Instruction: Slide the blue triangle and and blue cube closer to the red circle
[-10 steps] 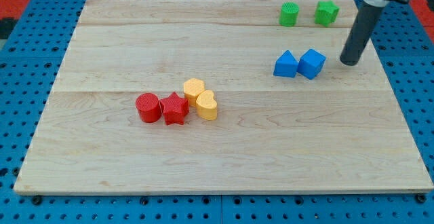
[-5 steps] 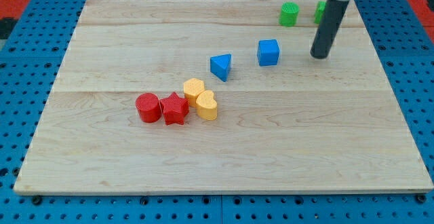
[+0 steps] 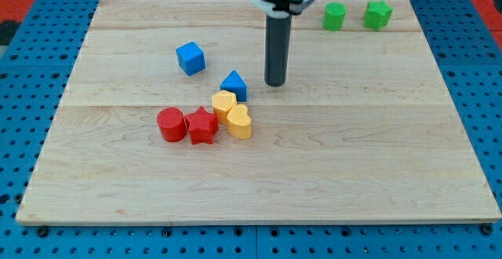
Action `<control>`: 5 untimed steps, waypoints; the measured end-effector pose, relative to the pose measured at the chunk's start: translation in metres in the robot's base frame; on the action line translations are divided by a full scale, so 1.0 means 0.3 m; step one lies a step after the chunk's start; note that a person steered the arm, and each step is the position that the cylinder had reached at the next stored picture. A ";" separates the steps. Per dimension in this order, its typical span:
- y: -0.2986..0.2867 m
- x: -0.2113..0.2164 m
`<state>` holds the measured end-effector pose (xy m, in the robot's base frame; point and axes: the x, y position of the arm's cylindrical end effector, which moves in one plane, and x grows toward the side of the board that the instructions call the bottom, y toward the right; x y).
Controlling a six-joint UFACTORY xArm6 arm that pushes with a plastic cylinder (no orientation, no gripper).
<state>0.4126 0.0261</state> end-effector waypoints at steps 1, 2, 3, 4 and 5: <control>-0.261 0.013; -0.347 -0.038; -0.176 -0.276; -0.379 -0.420; -0.414 -0.312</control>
